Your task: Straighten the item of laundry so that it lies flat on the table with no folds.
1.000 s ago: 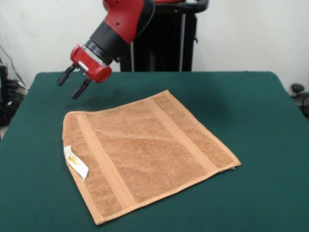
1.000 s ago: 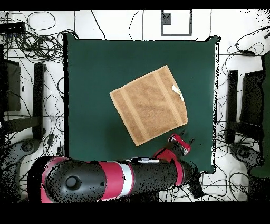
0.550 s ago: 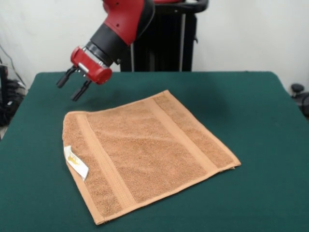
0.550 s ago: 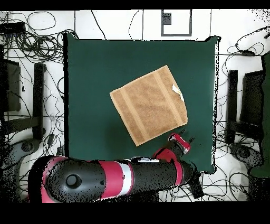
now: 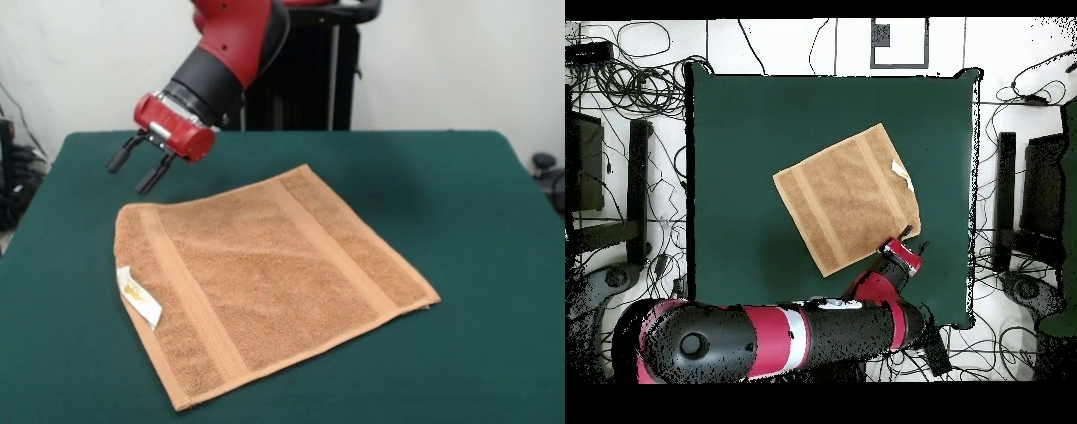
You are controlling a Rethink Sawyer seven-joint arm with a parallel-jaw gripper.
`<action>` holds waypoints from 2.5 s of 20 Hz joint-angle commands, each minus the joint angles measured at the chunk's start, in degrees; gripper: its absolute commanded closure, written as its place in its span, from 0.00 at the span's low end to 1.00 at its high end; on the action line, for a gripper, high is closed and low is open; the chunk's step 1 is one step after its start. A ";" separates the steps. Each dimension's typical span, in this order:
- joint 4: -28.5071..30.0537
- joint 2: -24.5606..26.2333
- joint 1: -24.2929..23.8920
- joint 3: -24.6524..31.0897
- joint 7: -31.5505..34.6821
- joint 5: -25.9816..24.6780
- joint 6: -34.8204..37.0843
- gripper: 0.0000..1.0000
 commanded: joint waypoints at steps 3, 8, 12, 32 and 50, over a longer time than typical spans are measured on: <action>-3.70 4.85 2.28 7.88 0.41 7.09 -4.04 0.00; -4.62 5.00 1.94 8.07 0.27 6.38 -2.96 0.00; -6.92 -5.97 -4.56 16.06 3.25 -13.20 9.58 0.00; -2.09 -27.75 -19.91 39.86 1.15 -31.52 32.70 0.00; 4.16 -39.02 -23.86 46.64 -3.97 -34.34 46.80 0.00</action>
